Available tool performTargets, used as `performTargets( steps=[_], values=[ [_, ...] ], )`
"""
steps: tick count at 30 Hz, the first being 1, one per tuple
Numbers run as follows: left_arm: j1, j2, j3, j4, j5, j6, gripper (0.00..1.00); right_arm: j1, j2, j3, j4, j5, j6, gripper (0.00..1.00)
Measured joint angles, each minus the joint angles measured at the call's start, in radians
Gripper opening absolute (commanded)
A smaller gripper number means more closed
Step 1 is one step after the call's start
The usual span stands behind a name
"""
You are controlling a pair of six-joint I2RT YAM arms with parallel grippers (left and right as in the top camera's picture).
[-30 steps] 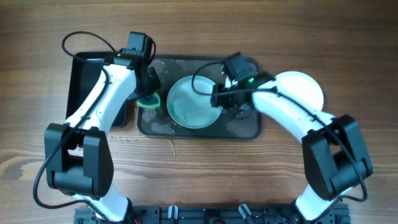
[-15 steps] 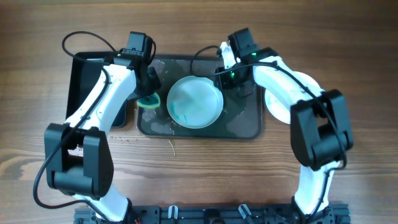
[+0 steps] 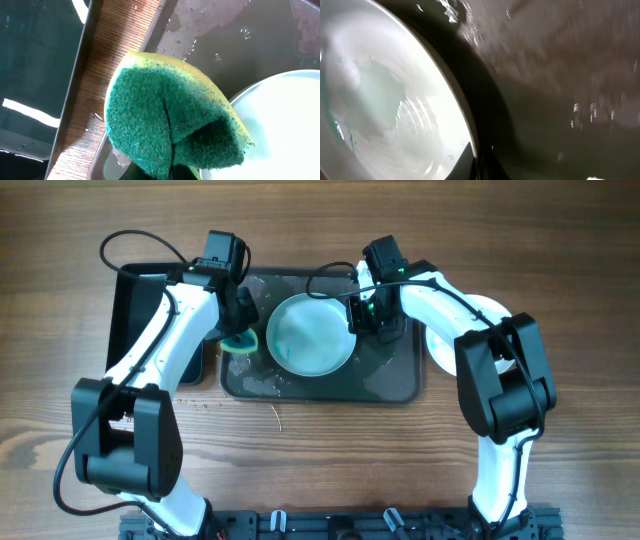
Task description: Clean dirty plates on tray and stack at the side
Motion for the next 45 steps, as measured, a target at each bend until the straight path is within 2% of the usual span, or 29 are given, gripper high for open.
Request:
performTargets(
  steps=[4, 9, 21, 31, 39, 42, 45],
  values=[
    [0.0, 0.0, 0.0, 0.01, 0.029, 0.001, 0.04, 0.006, 0.0, 0.003, -0.048, 0.006, 0.19, 0.04],
    [-0.003, 0.0, 0.0, 0.04, 0.051, 0.003, 0.04, 0.031, -0.008, -0.021, -0.019, 0.008, 0.324, 0.04],
    [-0.138, 0.078, 0.0, 0.224, 0.069, 0.019, 0.04, 0.056, -0.014, -0.036, 0.003, -0.012, 0.356, 0.04],
    [-0.158, 0.213, -0.001, 0.267, 0.106, 0.244, 0.04, 0.057, -0.014, -0.039, 0.005, -0.023, 0.347, 0.04],
    [-0.125, 0.219, -0.003, 0.349, 0.274, 0.588, 0.04, 0.058, -0.014, -0.039, 0.006, -0.023, 0.344, 0.04],
    [-0.125, 0.219, -0.004, 0.407, 0.301, 0.668, 0.04, 0.058, -0.014, -0.039, 0.006, -0.023, 0.341, 0.04],
    [-0.125, 0.22, -0.003, 0.445, 0.307, 0.692, 0.04, 0.058, -0.014, -0.039, 0.005, -0.023, 0.341, 0.04]
  ],
)
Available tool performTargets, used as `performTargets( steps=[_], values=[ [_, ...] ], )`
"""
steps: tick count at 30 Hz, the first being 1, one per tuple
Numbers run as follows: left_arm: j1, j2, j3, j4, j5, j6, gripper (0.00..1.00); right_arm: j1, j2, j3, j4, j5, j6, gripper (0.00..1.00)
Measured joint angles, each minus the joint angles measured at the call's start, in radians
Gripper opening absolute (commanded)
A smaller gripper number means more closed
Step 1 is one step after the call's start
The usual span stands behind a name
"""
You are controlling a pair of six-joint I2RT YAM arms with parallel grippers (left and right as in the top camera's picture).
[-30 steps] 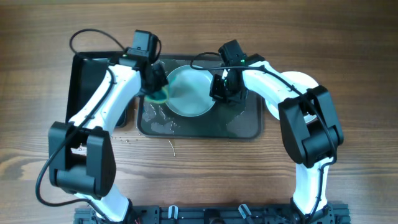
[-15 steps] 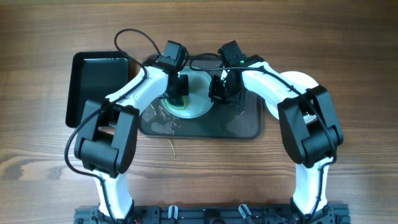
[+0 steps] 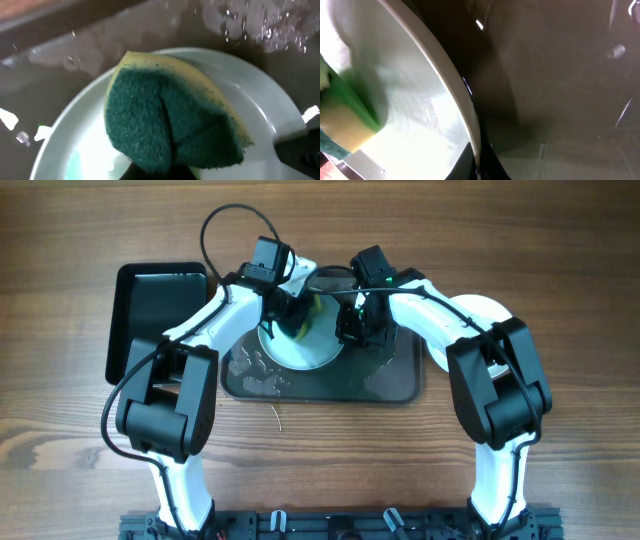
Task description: Clean dirty plates on tray and stack at the side
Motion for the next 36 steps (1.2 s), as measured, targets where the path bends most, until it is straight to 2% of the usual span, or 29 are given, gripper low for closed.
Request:
performTargets(
  steps=[6, 13, 17, 19, 23, 27, 31, 35, 36],
  values=[
    [0.0, 0.0, 0.0, -0.05, -0.046, -0.084, 0.04, 0.001, 0.0, 0.0, 0.0, -0.007, -0.009, 0.04],
    [0.0, 0.0, 0.01, -0.227, -0.103, -0.312, 0.04, 0.013, 0.0, -0.005, -0.001, -0.023, -0.035, 0.04],
    [0.0, -0.001, 0.015, -0.285, -0.092, -0.389, 0.04, 0.013, 0.0, -0.006, -0.001, -0.026, -0.038, 0.04],
    [0.004, -0.001, 0.015, -0.296, -0.041, -0.373, 0.04, 0.013, 0.0, -0.006, -0.001, -0.026, -0.038, 0.04],
    [0.007, 0.002, 0.006, -0.311, 0.16, -0.242, 0.04, 0.013, 0.0, -0.006, -0.001, -0.026, -0.039, 0.04],
    [0.003, 0.004, 0.002, -0.294, 0.27, -0.144, 0.04, 0.013, 0.0, -0.006, 0.0, -0.029, -0.038, 0.04],
    [0.003, 0.005, 0.0, -0.23, 0.268, -0.109, 0.04, 0.013, 0.0, -0.006, 0.0, -0.029, -0.038, 0.04],
    [0.003, 0.005, 0.0, -0.169, 0.171, -0.145, 0.04, 0.013, 0.0, -0.006, 0.0, -0.03, -0.038, 0.04],
    [0.002, 0.005, 0.0, -0.145, 0.086, -0.187, 0.04, 0.013, 0.0, -0.006, 0.0, -0.031, -0.038, 0.04]
  ],
)
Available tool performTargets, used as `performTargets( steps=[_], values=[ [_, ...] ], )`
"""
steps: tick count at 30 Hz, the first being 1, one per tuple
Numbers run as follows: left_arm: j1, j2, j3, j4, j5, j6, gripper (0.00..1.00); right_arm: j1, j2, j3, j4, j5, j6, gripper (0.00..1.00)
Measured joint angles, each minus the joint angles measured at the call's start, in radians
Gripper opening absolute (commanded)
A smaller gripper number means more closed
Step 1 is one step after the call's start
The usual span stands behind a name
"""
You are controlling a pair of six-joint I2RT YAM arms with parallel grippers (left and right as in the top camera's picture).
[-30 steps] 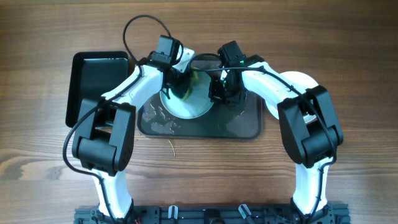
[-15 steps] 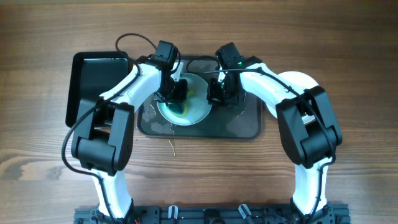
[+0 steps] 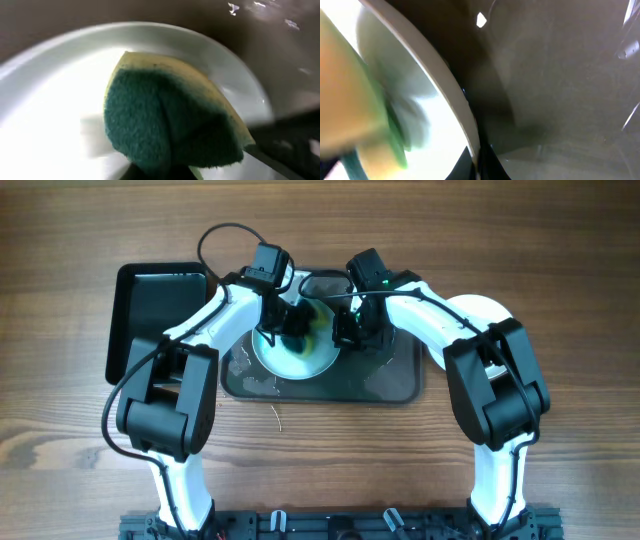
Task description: Clean dirty plates on tray and stack at the side
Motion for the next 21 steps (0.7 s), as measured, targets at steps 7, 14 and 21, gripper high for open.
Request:
performTargets(
  steps=[7, 14, 21],
  values=[
    [-0.01, -0.002, 0.006, -0.01, -0.342, -0.259, 0.04, 0.0, 0.0, -0.003, 0.004, -0.006, 0.0, 0.04],
    [-0.03, -0.002, 0.017, -0.071, -0.449, -0.43, 0.04, 0.008, 0.0, -0.005, 0.014, -0.013, -0.012, 0.04],
    [-0.013, -0.024, 0.095, -0.25, -0.515, -0.47, 0.04, 0.008, 0.0, -0.005, 0.014, -0.014, -0.016, 0.04]
  ],
)
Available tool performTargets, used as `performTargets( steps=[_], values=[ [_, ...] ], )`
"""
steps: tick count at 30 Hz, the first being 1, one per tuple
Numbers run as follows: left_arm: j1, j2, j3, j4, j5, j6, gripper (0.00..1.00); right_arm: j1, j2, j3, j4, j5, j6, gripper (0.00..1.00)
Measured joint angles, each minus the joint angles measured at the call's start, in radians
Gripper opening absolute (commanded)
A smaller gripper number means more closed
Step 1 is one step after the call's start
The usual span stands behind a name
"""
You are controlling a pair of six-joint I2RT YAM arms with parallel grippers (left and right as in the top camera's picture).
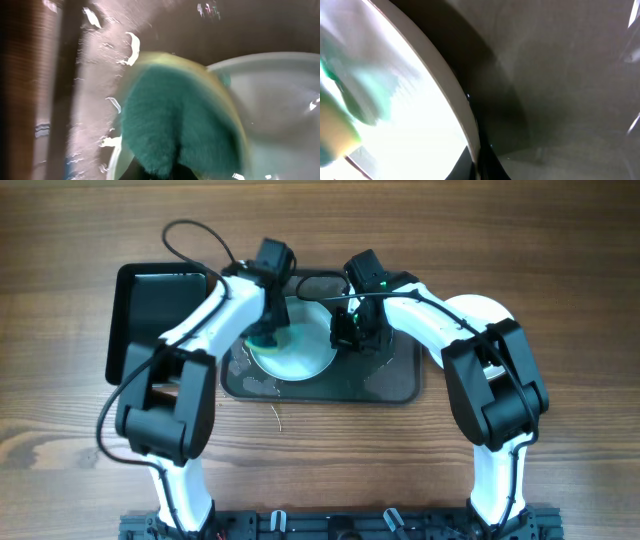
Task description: Clean dirty plates on tray and stack at the side
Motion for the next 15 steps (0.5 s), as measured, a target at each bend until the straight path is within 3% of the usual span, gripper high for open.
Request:
performTargets(
  steps=[8, 15],
  values=[
    [0.088, -0.162, 0.132, -0.172, -0.051, -0.008, 0.04, 0.0, 0.0, -0.001, 0.0, -0.007, -0.043, 0.04],
    [0.089, -0.17, 0.134, -0.256, -0.053, 0.0, 0.04, 0.007, -0.03, 0.001, -0.073, 0.081, -0.115, 0.04]
  ],
)
